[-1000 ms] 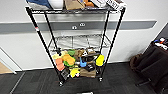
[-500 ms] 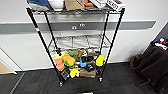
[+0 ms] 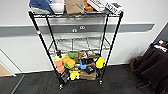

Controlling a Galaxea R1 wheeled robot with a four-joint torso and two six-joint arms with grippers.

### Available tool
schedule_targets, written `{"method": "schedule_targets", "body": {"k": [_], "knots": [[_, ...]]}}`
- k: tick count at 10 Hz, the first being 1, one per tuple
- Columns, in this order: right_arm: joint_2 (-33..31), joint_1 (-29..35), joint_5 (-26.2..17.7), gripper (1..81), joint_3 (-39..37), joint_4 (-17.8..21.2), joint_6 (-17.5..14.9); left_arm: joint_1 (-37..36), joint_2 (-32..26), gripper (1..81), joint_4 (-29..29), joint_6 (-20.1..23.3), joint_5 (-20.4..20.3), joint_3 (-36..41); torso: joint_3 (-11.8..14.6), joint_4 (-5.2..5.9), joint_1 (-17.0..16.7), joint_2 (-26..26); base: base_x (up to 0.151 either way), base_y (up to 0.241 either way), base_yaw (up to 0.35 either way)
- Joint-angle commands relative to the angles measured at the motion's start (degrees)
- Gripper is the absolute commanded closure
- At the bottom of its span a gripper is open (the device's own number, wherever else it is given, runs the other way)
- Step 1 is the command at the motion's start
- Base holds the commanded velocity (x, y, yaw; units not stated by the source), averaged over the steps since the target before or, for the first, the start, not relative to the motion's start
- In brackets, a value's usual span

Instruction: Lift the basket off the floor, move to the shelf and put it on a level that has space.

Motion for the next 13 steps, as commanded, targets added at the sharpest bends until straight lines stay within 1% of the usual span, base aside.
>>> {"method": "schedule_targets", "body": {"k": [1, 3, 4, 5, 6, 7, 9, 11, 13], "knots": [[-0.21, 0.82, -3.24, 1.0, 0.68, 0.85, 0.42, -1.96, -1.29, 1.0, -5.28, -1.51, 5.97, 1.53, 0.0, 0.0, 3.6, -5.6, 0.0, 0.0, 0.0], [-0.29, 0.21, -3.24, 1.0, 0.94, 0.86, 0.42, -1.34, -0.67, 1.0, -4.84, -1.42, 9.05, 0.82, 0.0, 0.0, 6.07, -9.58, 0.0, 0.0, 0.0], [-0.29, -0.23, -3.15, 1.0, 0.68, 0.86, 0.42, -1.08, -0.06, 1.0, -4.58, -1.42, 9.23, 0.56, 0.02, 0.0, 7.38, -11.68, 0.0, 0.0, 0.0], [-0.38, -0.59, -3.07, 1.0, 0.16, 0.94, 0.43, -0.9, 0.64, 1.0, -4.49, -1.42, 9.23, 0.3, -3.34, 0.0, 8.61, -13.62, 0.0, 0.0, 0.0], [-0.29, -0.59, -3.15, 1.0, -0.64, 0.94, 0.51, -0.9, 1.35, 1.0, -4.49, -1.42, 9.31, -0.41, -5.54, 0.0, 9.72, -15.39, 0.0, 0.0, 0.0], [-0.38, -0.59, -3.15, 1.0, -1.34, 0.94, 1.2, -0.82, 2.31, 1.0, -4.4, -1.42, 9.31, -1.63, -6.42, 0.0, 10.62, -16.86, 0.0, 0.0, 0.0], [-0.29, -0.67, -3.15, 1.0, -2.05, 0.86, 1.65, -0.55, 4.25, 1.0, -4.4, -1.16, 10.11, -4.54, -9.55, 0.0, 12.74, -20.2, 0.0, 0.0, 0.0], [-0.21, -0.32, -3.15, 1.0, -2.74, 0.86, 1.65, -0.46, 5.56, 1.0, -4.66, -1.16, 10.72, -7.87, -13.28, 0.0, 15.32, -24.26, 0.0, 0.0, 0.0], [-0.12, 0.11, -3.16, 1.0, -2.92, 0.94, 2.0, -0.55, 6.27, 1.0, -4.75, -1.16, 10.72, -9.19, -16.97, 0.0, 17.86, -28.2, 0.0, 0.0, 0.0]]}}
